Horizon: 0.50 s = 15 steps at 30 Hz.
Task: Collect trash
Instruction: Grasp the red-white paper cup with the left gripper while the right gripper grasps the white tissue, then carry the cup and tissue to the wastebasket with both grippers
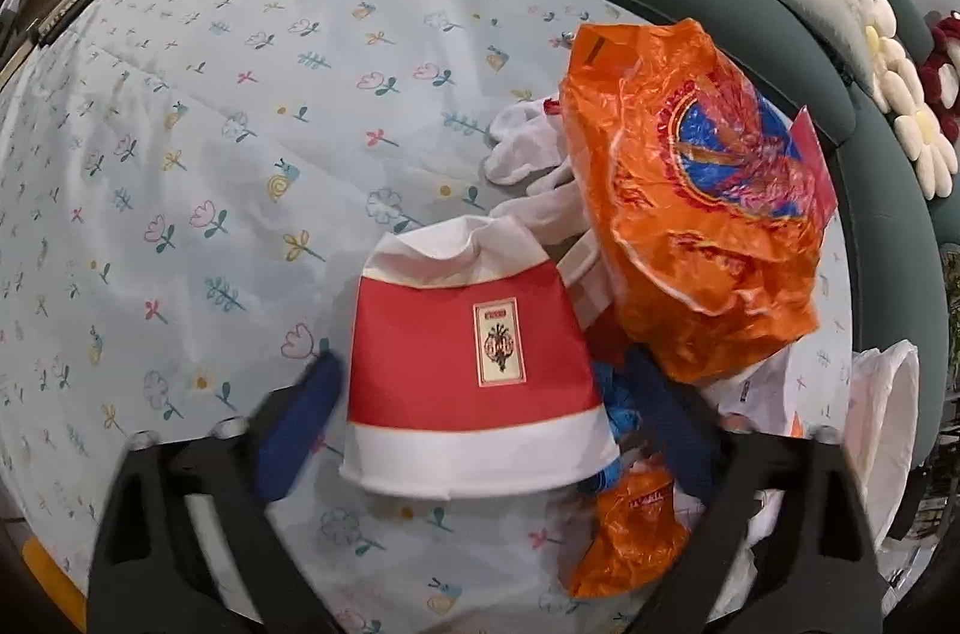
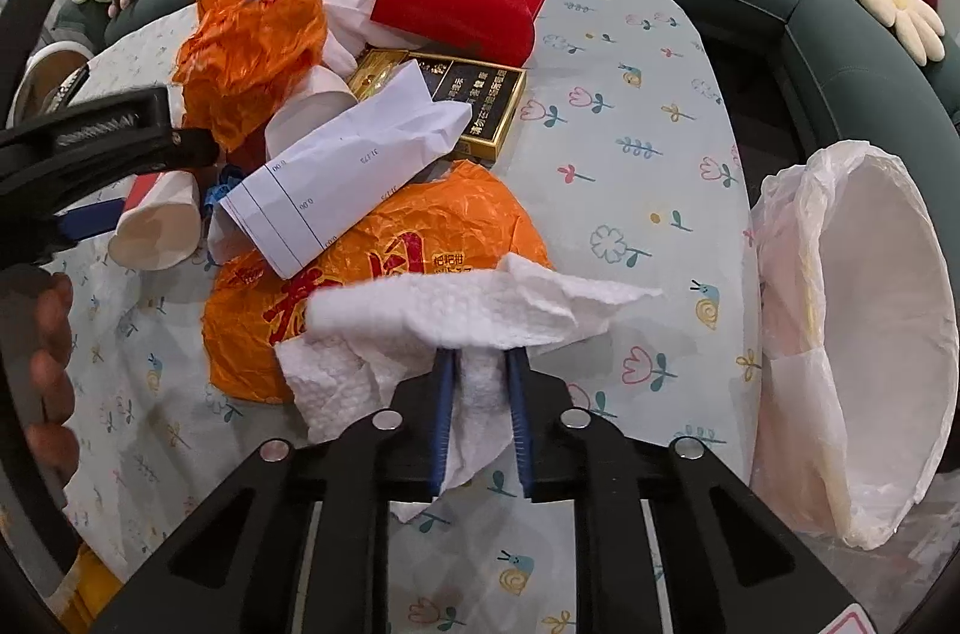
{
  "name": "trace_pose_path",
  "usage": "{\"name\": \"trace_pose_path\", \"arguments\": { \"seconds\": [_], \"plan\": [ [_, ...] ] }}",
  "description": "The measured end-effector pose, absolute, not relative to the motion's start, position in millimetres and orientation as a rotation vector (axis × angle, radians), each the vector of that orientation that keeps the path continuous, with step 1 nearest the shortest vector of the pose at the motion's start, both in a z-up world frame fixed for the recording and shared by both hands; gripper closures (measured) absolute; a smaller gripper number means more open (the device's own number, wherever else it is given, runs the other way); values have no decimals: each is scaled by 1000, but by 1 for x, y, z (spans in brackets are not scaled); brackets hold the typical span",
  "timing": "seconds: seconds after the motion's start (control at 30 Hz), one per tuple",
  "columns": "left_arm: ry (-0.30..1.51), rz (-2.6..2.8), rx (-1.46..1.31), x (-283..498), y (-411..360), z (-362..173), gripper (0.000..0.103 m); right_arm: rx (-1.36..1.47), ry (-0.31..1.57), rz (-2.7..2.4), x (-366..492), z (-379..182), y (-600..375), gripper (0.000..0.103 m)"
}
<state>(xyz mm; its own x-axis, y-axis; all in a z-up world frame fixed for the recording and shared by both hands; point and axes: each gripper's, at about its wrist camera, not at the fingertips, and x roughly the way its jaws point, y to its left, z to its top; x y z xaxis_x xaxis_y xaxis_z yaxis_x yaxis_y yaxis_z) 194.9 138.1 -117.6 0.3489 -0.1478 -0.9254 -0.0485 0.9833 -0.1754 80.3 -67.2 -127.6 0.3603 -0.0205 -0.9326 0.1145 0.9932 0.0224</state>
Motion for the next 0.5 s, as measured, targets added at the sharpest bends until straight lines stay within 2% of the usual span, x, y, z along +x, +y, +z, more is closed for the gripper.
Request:
{"name": "trace_pose_path", "arguments": {
  "seconds": [0.5],
  "plan": [
    [1111,-82,-99,146,129,-65,26,114,1085,-114,58,-68,-75,91]
  ]
}}
